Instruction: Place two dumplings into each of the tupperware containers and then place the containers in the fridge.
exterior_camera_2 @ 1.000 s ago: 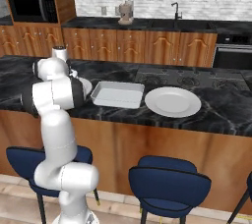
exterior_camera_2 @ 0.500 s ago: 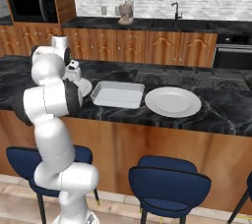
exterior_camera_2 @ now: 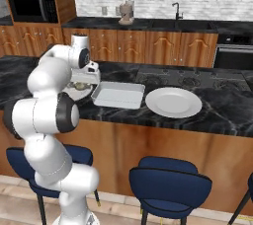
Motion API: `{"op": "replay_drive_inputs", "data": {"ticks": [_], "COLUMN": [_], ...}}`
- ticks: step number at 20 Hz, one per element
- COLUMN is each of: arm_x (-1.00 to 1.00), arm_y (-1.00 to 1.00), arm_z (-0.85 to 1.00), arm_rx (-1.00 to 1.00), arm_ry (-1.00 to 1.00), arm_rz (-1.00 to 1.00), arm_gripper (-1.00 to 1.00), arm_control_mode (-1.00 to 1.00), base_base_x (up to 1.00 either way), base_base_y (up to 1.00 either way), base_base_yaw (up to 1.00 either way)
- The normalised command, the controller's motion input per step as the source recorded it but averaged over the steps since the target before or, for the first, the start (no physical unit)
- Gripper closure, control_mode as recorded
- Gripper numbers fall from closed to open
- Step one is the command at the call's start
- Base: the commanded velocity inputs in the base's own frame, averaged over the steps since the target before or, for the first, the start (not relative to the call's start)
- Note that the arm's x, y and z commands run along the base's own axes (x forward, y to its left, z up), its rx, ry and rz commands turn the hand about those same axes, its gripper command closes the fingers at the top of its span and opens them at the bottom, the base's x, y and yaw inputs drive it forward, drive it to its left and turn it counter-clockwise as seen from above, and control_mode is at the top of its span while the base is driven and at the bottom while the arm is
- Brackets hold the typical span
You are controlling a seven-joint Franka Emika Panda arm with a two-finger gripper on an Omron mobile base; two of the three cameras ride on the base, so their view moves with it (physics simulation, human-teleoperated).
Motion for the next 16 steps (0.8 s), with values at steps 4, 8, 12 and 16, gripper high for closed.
{"op": "replay_drive_inputs", "data": {"ticks": [4,8,12,16], "arm_x": [0.43,0.58,0.26,0.10], "arm_y": [-0.60,-0.41,-0.39,-0.24], "arm_z": [0.00,0.00,-0.05,-0.37], "arm_rx": [0.00,0.00,0.00,0.00], "arm_ry": [0.03,0.01,0.04,0.04], "arm_rz": [0.05,0.03,0.01,0.01], "arm_gripper": [1.00,1.00,1.00,1.00], "arm_control_mode": [-1.00,-1.00,-1.00,-1.00], "base_base_x": [0.00,0.00,0.00,0.00], "base_base_y": [0.00,0.00,0.00,0.00], "base_base_yaw": [0.00,0.00,0.00,0.00]}}
